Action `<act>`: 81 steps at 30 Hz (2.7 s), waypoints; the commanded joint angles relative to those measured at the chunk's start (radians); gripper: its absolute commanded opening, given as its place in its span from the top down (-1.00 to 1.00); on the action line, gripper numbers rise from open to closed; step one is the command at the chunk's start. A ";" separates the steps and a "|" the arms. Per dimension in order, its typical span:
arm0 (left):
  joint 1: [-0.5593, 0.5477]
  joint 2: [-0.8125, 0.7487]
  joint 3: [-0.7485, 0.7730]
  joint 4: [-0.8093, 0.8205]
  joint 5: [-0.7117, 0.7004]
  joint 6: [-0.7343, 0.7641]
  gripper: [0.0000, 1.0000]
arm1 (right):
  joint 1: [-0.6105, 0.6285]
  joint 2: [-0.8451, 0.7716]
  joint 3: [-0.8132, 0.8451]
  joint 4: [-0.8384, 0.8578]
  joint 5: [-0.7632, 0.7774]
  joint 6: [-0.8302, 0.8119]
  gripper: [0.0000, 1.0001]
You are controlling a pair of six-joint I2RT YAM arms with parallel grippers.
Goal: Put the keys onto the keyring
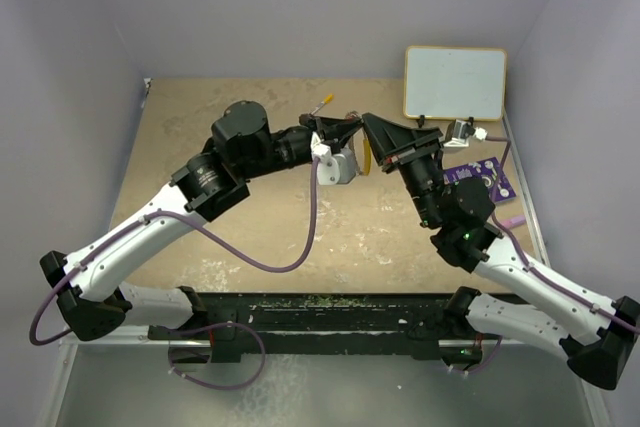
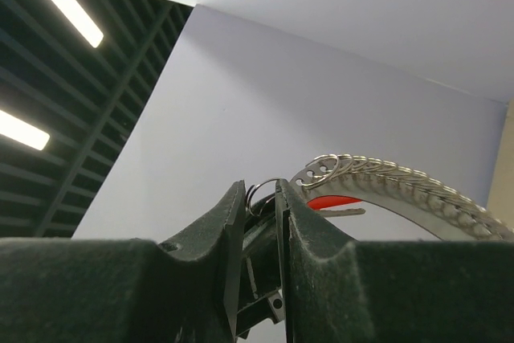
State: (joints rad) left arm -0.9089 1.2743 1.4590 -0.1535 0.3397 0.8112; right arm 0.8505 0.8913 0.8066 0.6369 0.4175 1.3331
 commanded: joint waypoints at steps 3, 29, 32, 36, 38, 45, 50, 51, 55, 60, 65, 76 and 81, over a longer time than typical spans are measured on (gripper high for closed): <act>0.007 -0.019 0.067 0.000 0.049 -0.007 0.94 | 0.002 0.011 0.078 0.032 -0.057 -0.050 0.53; 0.021 -0.005 0.098 -0.099 0.076 0.042 0.94 | 0.002 0.001 0.086 0.044 -0.122 -0.047 0.49; 0.022 -0.004 0.101 -0.120 0.090 0.062 0.94 | 0.002 0.004 0.087 0.045 -0.115 -0.048 0.43; 0.021 -0.002 0.105 -0.144 0.102 0.091 0.94 | 0.003 0.015 0.094 0.052 -0.115 -0.048 0.40; 0.020 0.000 0.109 -0.153 0.110 0.099 0.94 | 0.002 0.026 0.100 0.054 -0.117 -0.047 0.42; 0.017 -0.004 0.108 -0.196 0.131 0.161 0.94 | 0.002 0.037 0.088 0.079 -0.108 -0.023 0.71; -0.003 -0.008 0.101 -0.231 0.120 0.232 0.94 | 0.002 0.030 0.089 0.081 -0.096 -0.018 0.73; -0.012 -0.011 0.096 -0.236 0.114 0.248 0.94 | 0.002 0.030 0.090 0.080 -0.094 -0.016 0.73; -0.035 -0.018 0.083 -0.249 0.097 0.308 0.94 | 0.002 0.018 0.083 0.076 -0.076 -0.004 0.90; -0.038 -0.020 0.072 -0.250 0.091 0.324 0.94 | 0.002 0.005 0.067 0.081 -0.050 0.009 1.00; -0.038 -0.025 0.057 -0.233 0.081 0.315 0.94 | 0.003 -0.011 0.054 0.086 -0.035 0.023 1.00; -0.038 -0.045 -0.007 -0.114 -0.003 0.320 0.82 | 0.002 -0.080 -0.016 0.152 0.028 0.051 1.00; -0.039 -0.056 -0.049 -0.037 -0.044 0.351 0.81 | 0.002 -0.085 -0.026 0.157 0.029 0.068 1.00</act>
State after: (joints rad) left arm -0.9436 1.2495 1.4441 -0.2302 0.3283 1.1435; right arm 0.8574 0.8417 0.7696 0.6384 0.3851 1.3670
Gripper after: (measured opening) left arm 0.089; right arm 0.005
